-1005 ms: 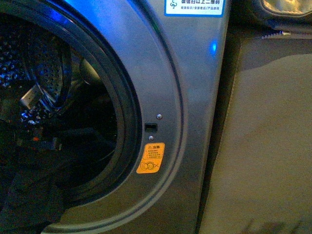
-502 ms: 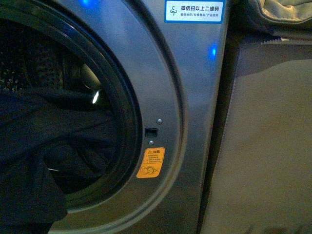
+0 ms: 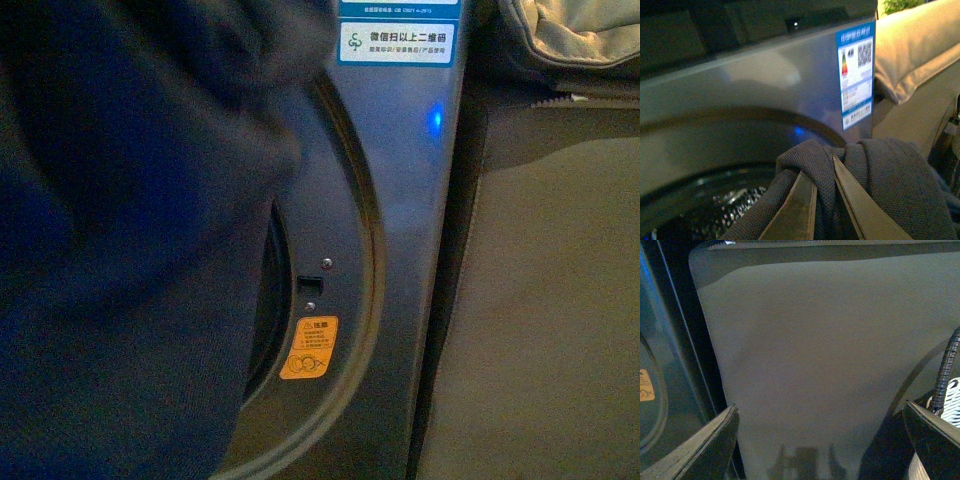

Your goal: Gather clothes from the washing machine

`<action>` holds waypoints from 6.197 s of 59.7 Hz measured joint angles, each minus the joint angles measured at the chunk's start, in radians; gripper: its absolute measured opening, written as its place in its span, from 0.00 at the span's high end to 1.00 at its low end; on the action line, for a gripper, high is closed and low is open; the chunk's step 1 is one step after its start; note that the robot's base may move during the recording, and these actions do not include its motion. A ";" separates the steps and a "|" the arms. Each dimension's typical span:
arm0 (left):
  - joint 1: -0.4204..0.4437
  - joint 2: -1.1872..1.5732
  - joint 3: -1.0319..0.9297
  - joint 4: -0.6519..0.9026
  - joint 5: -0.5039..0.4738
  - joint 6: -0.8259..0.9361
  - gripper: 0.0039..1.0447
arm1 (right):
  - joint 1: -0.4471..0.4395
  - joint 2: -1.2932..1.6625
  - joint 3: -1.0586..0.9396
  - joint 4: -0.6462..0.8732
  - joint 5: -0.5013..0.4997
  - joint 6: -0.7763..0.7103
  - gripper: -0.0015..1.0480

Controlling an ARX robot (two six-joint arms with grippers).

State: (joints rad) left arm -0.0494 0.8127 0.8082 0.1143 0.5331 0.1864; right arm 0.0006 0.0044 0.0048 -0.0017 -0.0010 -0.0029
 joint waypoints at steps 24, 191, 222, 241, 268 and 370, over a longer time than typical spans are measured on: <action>-0.152 0.230 0.378 -0.071 -0.139 -0.018 0.94 | 0.000 0.000 0.000 0.000 0.000 0.000 0.07; -0.488 0.712 1.250 -0.553 -0.299 0.023 0.94 | 0.486 1.290 0.897 0.944 -0.287 0.294 0.07; -0.488 0.712 1.253 -0.553 -0.299 0.023 0.90 | 0.546 1.358 0.957 1.025 -0.058 0.109 0.58; -0.488 0.712 1.257 -0.553 -0.298 0.023 0.45 | 0.518 1.250 0.879 1.157 -0.047 -0.005 0.94; -0.488 0.711 1.259 -0.553 -0.298 0.024 0.06 | 0.083 0.999 0.879 1.098 -0.177 0.120 0.95; -0.488 0.711 1.259 -0.553 -0.298 0.023 0.06 | -0.927 1.181 0.435 0.568 -0.978 0.365 0.07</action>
State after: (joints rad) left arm -0.5377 1.5234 2.0670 -0.4385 0.2356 0.2096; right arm -0.9268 1.1858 0.4393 0.5667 -0.9791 0.3626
